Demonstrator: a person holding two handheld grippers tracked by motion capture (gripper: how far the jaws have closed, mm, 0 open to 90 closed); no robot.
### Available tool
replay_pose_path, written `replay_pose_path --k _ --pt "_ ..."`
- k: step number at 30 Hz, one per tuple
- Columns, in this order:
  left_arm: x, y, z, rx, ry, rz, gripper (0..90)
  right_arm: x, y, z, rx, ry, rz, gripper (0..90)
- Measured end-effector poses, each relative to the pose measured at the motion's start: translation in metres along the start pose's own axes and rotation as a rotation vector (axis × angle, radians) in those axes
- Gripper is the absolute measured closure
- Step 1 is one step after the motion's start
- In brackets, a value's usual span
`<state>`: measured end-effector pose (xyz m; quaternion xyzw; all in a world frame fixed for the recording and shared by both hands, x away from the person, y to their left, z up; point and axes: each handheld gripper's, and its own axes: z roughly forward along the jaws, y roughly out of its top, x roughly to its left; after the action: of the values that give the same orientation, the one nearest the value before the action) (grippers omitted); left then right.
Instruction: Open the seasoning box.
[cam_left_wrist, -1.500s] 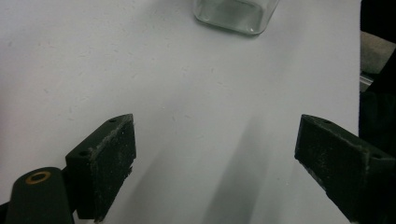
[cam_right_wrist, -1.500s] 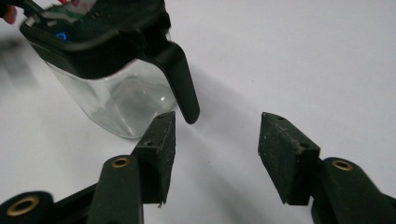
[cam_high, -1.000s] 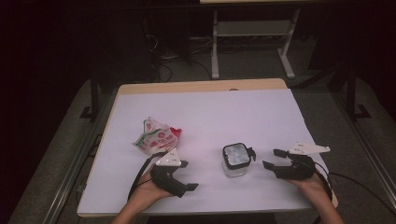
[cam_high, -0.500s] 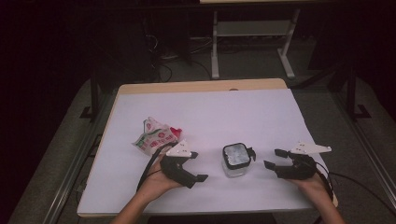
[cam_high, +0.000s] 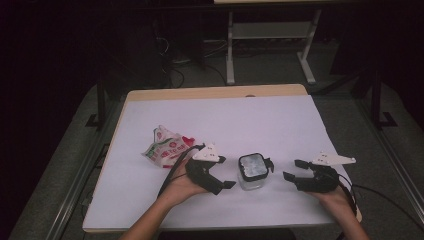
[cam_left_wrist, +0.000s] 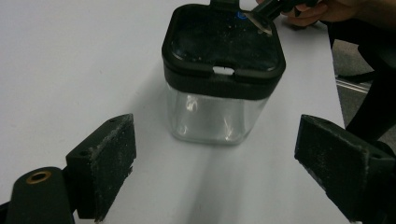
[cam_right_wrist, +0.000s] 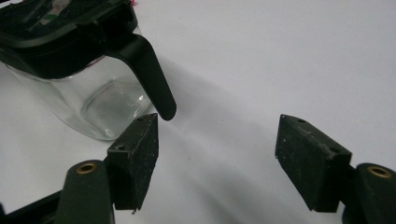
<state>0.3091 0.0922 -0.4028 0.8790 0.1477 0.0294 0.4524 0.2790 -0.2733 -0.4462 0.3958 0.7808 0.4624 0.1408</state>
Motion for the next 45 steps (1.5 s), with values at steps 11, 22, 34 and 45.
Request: replay_pose_path --k 11,22,34,45 --pt "0.001 0.012 0.026 0.012 -0.034 0.033 12.1 0.000 -0.001 -0.001 -0.007 0.001 0.006 29.8" --pt "0.001 0.012 0.035 -0.018 -0.062 0.029 13.4 0.001 0.000 -0.001 -0.007 -0.002 0.001 29.8" --pt "0.003 0.013 0.034 -0.024 -0.059 0.056 18.1 -0.001 -0.001 -0.001 -0.009 -0.006 0.006 30.0" --pt "0.001 0.015 0.032 -0.027 -0.054 0.052 18.5 -0.003 -0.002 -0.001 -0.006 -0.002 0.007 30.0"
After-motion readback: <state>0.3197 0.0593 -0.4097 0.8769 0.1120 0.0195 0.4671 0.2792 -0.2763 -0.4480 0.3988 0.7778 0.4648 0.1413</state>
